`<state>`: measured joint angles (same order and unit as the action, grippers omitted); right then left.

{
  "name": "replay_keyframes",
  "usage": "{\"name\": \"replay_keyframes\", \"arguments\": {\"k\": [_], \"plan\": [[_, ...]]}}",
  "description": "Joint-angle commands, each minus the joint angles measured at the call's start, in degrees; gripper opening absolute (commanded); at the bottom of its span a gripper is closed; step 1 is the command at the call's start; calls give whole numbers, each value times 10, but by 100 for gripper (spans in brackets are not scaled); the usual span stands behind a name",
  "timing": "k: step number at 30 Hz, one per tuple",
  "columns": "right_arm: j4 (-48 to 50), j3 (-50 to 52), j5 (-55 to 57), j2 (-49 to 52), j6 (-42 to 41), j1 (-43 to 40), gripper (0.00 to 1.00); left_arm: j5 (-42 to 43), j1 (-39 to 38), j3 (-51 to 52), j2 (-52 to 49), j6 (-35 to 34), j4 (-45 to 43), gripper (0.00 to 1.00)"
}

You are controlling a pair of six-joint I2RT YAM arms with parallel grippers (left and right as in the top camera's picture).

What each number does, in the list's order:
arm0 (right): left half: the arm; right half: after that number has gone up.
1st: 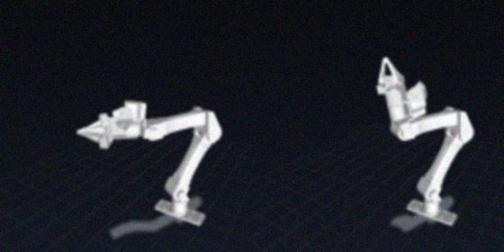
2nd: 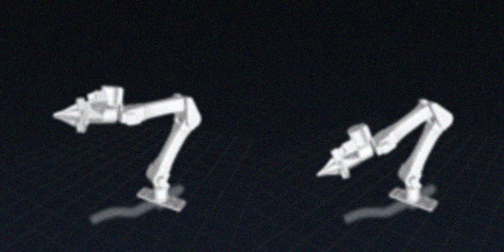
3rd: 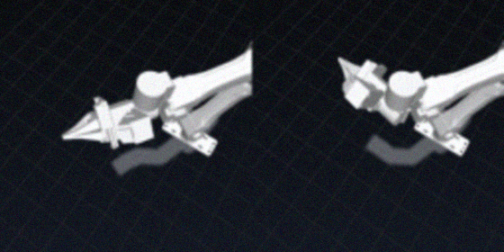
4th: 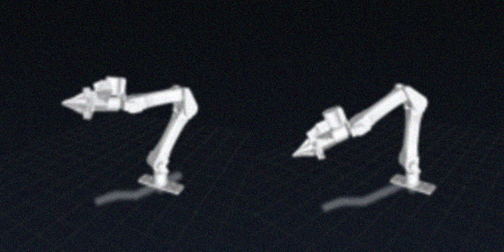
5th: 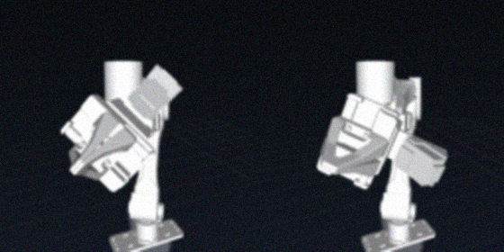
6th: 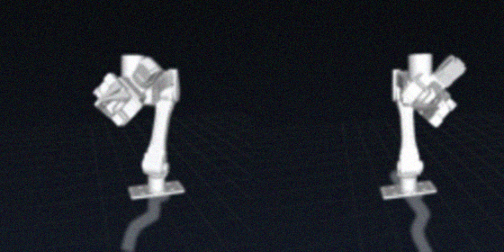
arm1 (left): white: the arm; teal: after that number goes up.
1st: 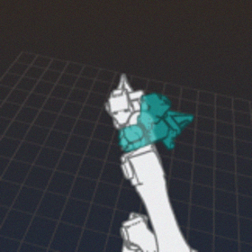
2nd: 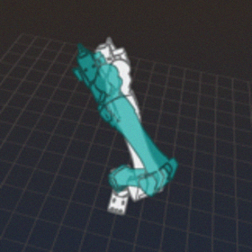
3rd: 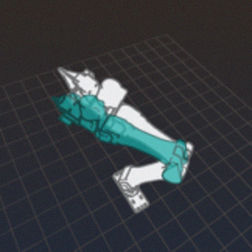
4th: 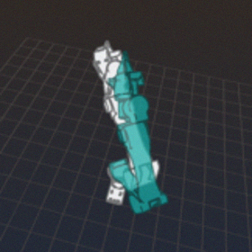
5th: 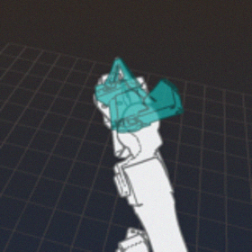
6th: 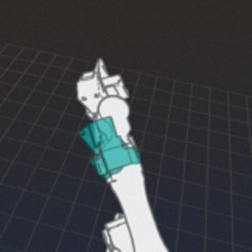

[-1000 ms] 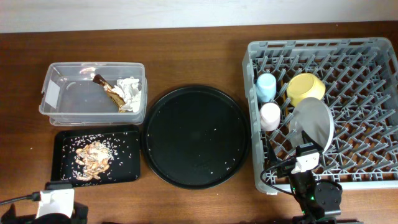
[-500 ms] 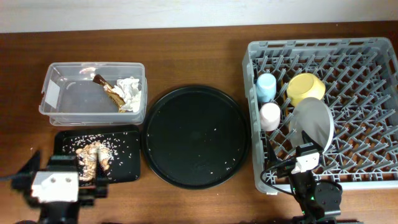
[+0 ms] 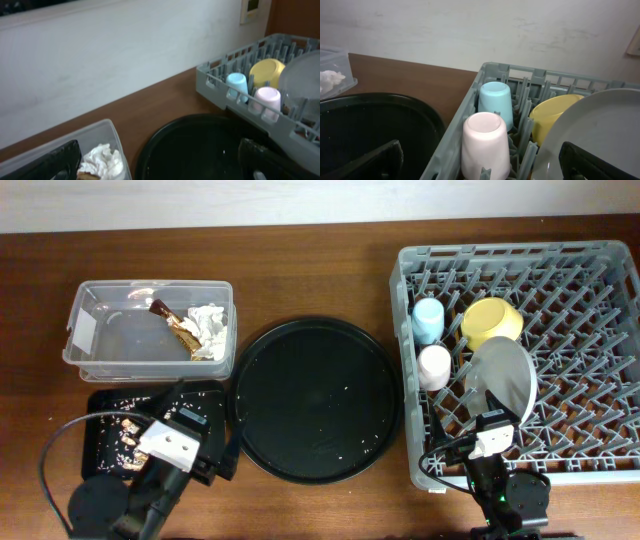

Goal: Sort waste into correct bins and load items into the dishwasher rack

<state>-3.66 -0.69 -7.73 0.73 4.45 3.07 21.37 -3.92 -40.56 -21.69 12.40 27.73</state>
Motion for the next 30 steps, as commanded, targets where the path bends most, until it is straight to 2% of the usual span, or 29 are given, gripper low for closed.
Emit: {"name": "replay_keyframes", "arguments": {"k": [1,8,12,16,19,23,30], "plan": [[-2,4,5,-5,-7,-2,98,10,4,66,46,-3,-47,99],[-2,4,5,-5,-7,-2,98,-26,4,181,106,-3,-170,99],[-2,4,5,-5,-7,-2,98,-89,8,242,133,-63,-233,99],[-2,4,5,-5,-7,-2,98,-98,23,276,147,-102,-242,100],[-2,4,5,-5,-7,-2,98,-159,27,304,157,-158,-243,99],[-2,4,5,-5,-7,-2,98,-208,28,328,174,-198,-247,99],[-2,4,5,-5,-7,-2,98,-218,57,367,211,-207,-273,99]]}}
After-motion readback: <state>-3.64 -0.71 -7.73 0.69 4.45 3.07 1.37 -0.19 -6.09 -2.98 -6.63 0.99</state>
